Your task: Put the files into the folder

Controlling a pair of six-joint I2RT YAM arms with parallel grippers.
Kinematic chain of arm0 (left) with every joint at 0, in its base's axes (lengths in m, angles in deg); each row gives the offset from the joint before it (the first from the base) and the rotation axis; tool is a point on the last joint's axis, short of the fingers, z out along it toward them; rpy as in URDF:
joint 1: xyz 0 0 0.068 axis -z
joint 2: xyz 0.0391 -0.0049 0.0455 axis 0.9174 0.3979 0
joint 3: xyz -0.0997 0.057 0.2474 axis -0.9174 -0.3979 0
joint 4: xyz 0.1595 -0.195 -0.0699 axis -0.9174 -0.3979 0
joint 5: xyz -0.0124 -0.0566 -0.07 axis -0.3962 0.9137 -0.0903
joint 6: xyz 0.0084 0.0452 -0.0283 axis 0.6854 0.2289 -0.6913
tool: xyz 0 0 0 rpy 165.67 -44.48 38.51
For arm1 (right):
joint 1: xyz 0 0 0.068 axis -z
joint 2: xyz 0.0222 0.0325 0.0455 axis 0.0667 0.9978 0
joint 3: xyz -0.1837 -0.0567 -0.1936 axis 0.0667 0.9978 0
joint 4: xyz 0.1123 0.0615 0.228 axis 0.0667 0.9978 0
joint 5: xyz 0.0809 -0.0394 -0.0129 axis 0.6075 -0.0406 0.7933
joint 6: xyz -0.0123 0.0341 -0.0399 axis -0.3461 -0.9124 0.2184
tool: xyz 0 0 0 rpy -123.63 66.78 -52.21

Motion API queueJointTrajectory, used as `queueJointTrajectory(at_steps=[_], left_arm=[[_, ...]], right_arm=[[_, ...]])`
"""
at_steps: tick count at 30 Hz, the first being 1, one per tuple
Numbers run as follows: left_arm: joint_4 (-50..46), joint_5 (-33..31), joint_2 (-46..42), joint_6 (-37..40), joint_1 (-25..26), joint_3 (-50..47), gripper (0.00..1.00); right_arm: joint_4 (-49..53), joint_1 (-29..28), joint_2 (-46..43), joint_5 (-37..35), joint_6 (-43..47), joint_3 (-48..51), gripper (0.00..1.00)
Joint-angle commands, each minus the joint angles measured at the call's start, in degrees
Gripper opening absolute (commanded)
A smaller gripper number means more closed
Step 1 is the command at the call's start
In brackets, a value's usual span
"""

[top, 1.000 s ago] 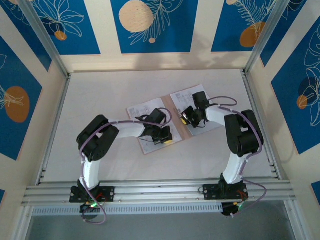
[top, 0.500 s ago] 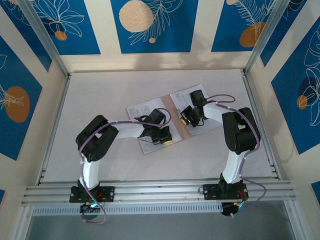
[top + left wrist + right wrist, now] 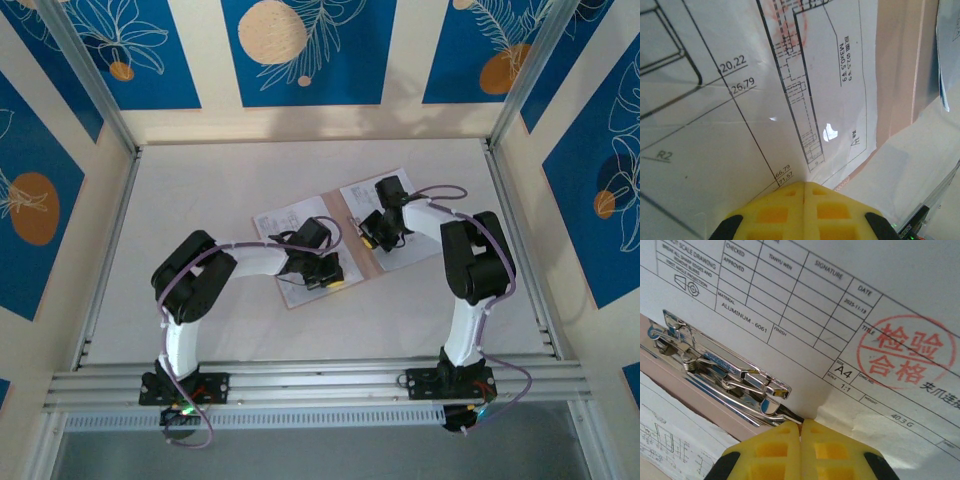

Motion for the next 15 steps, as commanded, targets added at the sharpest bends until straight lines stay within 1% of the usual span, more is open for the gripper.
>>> queueJointTrajectory(at_steps=[1, 6, 15], left_arm=[[-12.4, -0.9, 1.8, 0.4, -0.1, -2.7, 0.0], [-12.5, -0.9, 2.0, 0.6, -0.3, -2.2, 0.0], [-12.5, -1.0, 2.4, 0.5, -0.2, -1.5, 0.0]], right_arm=[[5.6, 0.4, 6.4, -6.7, -1.6, 2.1, 0.0], [6.2, 0.5, 6.6, -3.7, -1.8, 0.6, 0.0], [6.5, 0.3, 3.0, 2.1, -2.6, -2.3, 0.0]])
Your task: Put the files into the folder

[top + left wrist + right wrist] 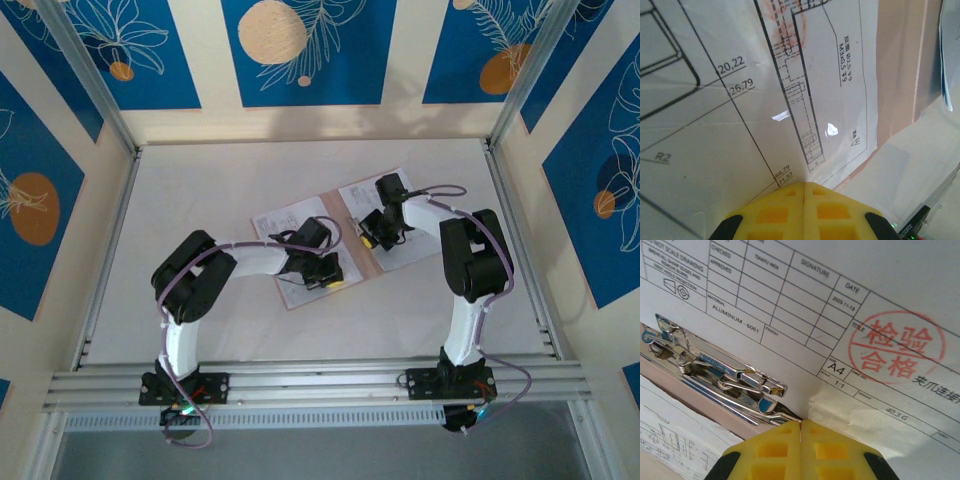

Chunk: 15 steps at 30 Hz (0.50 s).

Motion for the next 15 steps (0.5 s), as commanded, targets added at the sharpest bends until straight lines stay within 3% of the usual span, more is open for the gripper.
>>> queueJointTrajectory(at_steps=[1, 10, 15], left_arm=[[-11.2, -1.0, 2.3, 0.6, -0.2, -1.9, 0.0], [-11.7, -1.3, 2.2, 0.9, -0.3, -1.6, 0.0], [-12.4, -1.5, 1.9, 1.3, -0.3, -1.8, 0.0]], right_arm=[[3.2, 0.1, 1.8, 0.1, -1.6, 0.2, 0.0], [4.1, 0.4, -0.6, 0.1, -1.4, -0.1, 0.0], [4.2, 0.3, -2.9, 0.1, -0.7, -0.5, 0.14]])
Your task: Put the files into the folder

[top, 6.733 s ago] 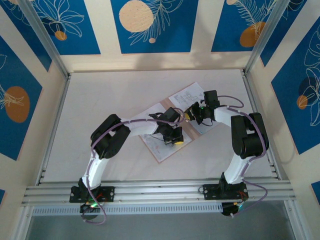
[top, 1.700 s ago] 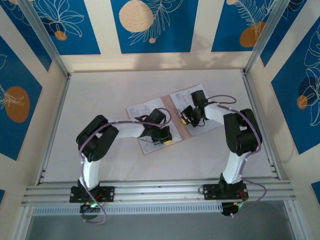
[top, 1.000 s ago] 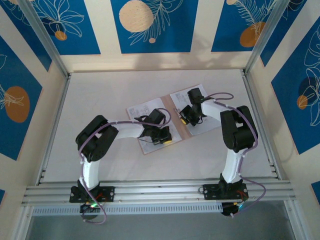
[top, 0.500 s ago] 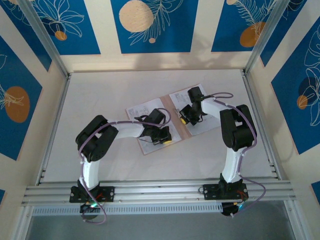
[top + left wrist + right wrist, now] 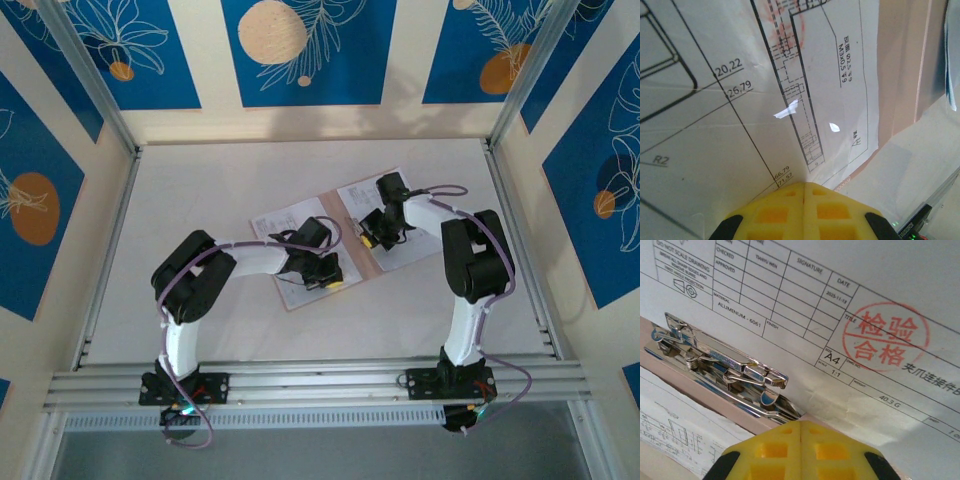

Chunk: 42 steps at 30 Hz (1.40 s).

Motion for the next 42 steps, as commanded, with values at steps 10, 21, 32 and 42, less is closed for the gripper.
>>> queueJointTrajectory(at_steps=[10, 21, 32, 42], left_arm=[[-13.8, -2.4, 1.7, 3.4, -0.4, -0.9, 0.0], [-19.5, -3.4, 1.4, 8.9, -1.0, 0.6, 0.0], [-27.8, -8.9, -2.5, 17.3, -4.9, -0.8, 0.0], [-29.6, -10.7, -5.0, 19.2, -9.0, -3.3, 0.0]], right_arm=[[3.6, 0.2, -6.6, -0.4, 2.0, 0.8, 0.23], [0.8, -0.1, -13.6, 1.6, 9.2, 8.2, 0.23], [-2.0, -1.6, -20.1, 8.8, 18.3, 16.6, 0.22], [-0.3, -7.2, -21.5, 9.5, 24.5, 18.5, 0.21]])
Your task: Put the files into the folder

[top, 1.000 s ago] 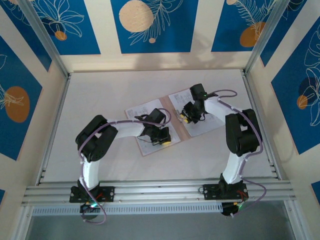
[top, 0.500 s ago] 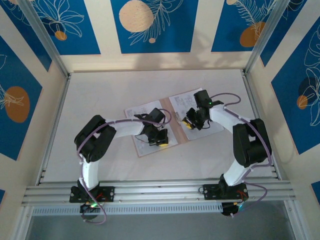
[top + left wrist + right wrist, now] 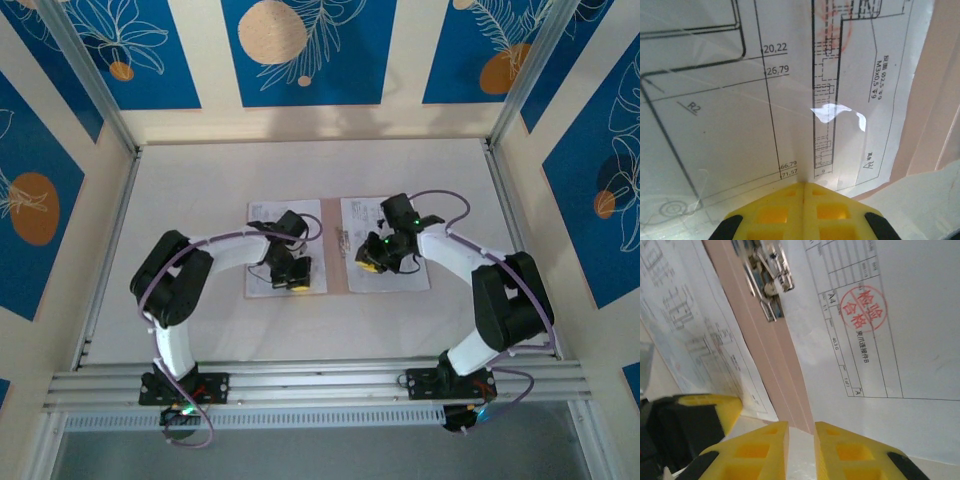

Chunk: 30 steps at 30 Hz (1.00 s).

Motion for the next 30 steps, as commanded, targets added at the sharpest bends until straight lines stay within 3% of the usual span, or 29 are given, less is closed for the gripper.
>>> queueJointTrajectory(at_steps=[1, 16, 24, 30], left_arm=[[-6.7, -6.0, 0.7, 1.6, -1.8, -3.0, 0.0], [-2.1, -0.4, -1.8, -0.9, -2.1, -5.2, 0.0], [-0.9, 0.6, -2.5, -2.7, -0.8, -4.9, 0.0], [-3.4, -0.4, -5.3, -2.4, -1.3, -2.6, 0.12]], right_arm=[[1.0, -2.2, -0.8, 2.0, 3.2, 0.8, 0.2], [0.3, -10.9, 11.0, 3.3, 2.5, -7.5, 0.09], [0.9, -11.3, 15.5, 2.3, 1.0, -9.0, 0.08], [2.4, -11.0, 18.4, 2.1, 1.1, -9.4, 0.06]])
